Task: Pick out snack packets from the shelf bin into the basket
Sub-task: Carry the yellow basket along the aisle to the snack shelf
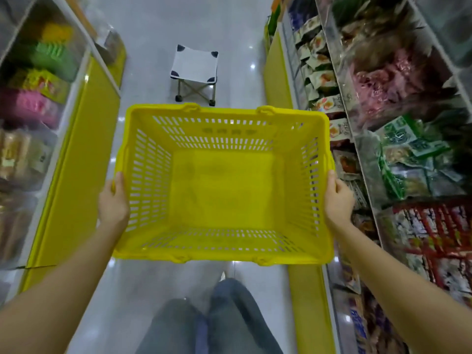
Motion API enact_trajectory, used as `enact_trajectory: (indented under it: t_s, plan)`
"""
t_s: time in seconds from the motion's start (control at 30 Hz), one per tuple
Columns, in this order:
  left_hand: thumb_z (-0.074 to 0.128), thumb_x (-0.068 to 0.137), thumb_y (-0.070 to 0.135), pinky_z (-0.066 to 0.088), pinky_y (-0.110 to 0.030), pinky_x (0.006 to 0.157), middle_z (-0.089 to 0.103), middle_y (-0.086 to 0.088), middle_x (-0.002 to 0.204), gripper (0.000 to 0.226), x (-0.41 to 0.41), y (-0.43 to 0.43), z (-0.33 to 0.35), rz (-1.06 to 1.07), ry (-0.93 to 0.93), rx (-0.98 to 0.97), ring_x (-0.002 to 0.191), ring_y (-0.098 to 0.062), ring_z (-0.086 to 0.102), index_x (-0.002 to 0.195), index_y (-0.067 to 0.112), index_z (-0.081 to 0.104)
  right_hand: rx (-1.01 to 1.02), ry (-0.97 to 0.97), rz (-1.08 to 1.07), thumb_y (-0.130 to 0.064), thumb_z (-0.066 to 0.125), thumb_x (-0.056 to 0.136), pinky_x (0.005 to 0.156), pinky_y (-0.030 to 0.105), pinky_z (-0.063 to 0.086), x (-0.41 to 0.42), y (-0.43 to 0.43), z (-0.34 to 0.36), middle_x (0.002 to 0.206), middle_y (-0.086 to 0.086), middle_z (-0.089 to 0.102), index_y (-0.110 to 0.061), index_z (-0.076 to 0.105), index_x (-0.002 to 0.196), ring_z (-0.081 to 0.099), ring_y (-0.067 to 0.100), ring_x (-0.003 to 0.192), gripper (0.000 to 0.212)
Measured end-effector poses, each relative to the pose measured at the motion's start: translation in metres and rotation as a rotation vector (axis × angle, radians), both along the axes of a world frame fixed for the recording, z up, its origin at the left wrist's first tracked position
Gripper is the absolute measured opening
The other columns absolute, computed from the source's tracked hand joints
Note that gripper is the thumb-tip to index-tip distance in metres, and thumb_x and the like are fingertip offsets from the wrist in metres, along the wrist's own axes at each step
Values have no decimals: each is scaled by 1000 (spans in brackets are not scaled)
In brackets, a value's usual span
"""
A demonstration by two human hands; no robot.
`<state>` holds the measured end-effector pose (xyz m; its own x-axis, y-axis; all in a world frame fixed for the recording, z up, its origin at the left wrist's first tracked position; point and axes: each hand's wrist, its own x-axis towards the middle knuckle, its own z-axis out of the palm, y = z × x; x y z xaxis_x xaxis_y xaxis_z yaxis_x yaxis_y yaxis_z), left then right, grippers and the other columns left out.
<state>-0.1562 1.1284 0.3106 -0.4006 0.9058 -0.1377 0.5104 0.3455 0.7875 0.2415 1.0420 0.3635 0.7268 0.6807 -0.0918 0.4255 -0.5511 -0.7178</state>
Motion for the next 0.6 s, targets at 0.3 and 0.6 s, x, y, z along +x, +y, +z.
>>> enact_trajectory:
  t_s: [0.3,0.6]
  plan:
    - [32,101,31,35,-44,75,56,-36,92,43,8,176,-11,27,-72,-6,82,-34,51,82,-2,53,-31,-50,-29,-46,34,96,56,40,31,6,185,2,75,29,53,8,51,76,49,41,71,60]
    - [33,101,27,34,-46,73,52,-36,85,39,22,368,1,-74,-46,-10,76,-33,44,75,2,47,-7,-28,-76,-42,34,98,54,36,18,11,341,-2,60,14,37,-4,39,64,34,21,58,52]
